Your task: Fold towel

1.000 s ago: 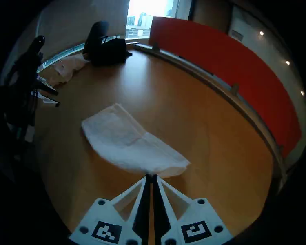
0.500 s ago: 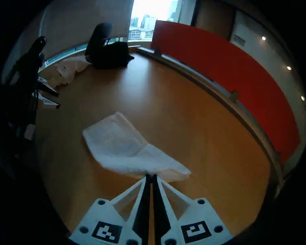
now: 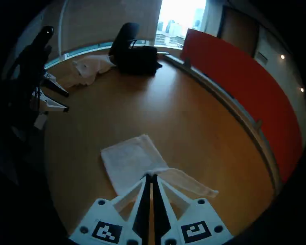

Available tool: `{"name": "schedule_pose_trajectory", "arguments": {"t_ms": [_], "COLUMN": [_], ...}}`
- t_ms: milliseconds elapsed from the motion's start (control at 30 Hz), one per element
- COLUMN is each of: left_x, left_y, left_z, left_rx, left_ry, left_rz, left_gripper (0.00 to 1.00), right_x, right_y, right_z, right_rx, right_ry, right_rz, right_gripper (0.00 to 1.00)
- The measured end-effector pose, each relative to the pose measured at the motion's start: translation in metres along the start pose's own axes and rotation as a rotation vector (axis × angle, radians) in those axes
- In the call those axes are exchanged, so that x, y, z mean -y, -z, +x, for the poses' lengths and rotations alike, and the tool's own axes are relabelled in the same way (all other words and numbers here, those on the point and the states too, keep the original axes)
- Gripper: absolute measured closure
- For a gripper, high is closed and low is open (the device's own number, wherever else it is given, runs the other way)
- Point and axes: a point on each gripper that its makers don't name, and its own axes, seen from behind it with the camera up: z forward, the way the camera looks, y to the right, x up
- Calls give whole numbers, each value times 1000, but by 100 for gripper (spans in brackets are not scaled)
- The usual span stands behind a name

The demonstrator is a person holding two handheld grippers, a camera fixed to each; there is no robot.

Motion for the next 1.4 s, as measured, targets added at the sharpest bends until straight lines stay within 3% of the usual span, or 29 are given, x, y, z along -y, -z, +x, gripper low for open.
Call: {"name": "schedule_pose_trajectory", "arguments": {"t_ms": [200,400,600,833,867,1067,1100,1167,1400], "left_x": [11,20,27,28,28,27,27,26,24], "left_y": [14,20,22,21,21,21,20,20,19], "left_z": [-7,-14,-17,-19,-19,-19,-19,-19,-15], "left_rx": [-11,-13,-15,-9,-9,-4,-3,-4,-7], "left_ry": [34,66,78,78,77,71,70,69,64], "left_rz": [14,29,37,36,35,31,30,29,25], "left_gripper": [6,6,6,6,6,6,6,6,6], "right_x": [39,67,71,71,71,72,72,71,68], "right_y": [-42,-73,-81,-78,-77,-71,-70,-69,-63], "right_z": [19,12,4,1,1,-2,-3,-6,-21], "right_rx": [28,75,100,102,101,95,95,97,110], "right_ry": [80,109,99,76,73,43,38,30,-1], "right_rz": [101,165,175,178,179,181,178,168,142], "right_gripper": [97,97,97,93,91,31,25,21,21]}}
